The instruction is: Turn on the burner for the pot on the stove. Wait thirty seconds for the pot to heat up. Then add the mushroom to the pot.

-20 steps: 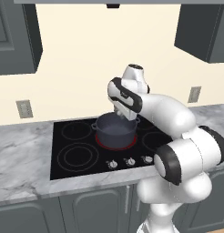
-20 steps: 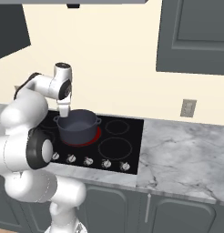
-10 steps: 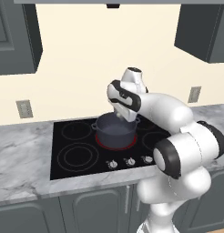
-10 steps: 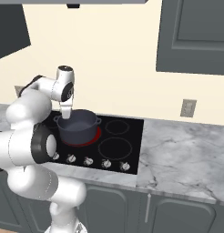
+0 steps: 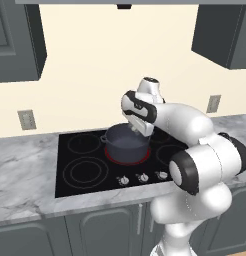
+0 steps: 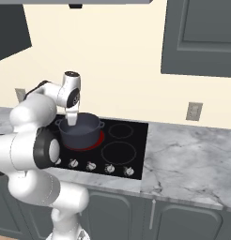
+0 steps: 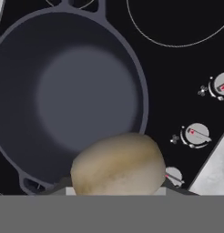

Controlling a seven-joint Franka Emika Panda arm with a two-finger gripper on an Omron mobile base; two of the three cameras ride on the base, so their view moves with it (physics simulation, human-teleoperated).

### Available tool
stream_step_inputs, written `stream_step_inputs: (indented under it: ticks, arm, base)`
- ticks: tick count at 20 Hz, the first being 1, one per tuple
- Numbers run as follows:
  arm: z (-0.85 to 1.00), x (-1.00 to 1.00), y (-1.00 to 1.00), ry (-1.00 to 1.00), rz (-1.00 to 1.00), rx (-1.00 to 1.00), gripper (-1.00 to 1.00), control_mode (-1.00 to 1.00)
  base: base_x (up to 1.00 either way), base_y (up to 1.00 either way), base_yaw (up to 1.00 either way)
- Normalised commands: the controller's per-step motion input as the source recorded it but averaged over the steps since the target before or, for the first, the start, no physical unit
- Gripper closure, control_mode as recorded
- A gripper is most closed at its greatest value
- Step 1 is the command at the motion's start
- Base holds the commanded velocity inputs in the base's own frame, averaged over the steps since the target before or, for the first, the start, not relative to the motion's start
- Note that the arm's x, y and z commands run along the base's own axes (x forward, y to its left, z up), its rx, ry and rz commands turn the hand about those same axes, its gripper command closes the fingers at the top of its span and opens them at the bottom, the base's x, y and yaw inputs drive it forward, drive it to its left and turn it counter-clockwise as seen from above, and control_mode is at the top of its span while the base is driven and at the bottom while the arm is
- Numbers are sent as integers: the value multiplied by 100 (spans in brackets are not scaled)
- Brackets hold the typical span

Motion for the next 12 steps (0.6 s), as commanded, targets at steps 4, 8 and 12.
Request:
stream_step_inputs:
  ticks: [4,8,12]
  arm:
    - [-20,0,-6,2,0,0,100,-100]
    - [-23,1,0,2,0,0,100,-100]
    - [-11,0,0,4,0,0,100,-100]
  base:
    - [0,0,0]
    - [0,0,0]
    - [0,0,0]
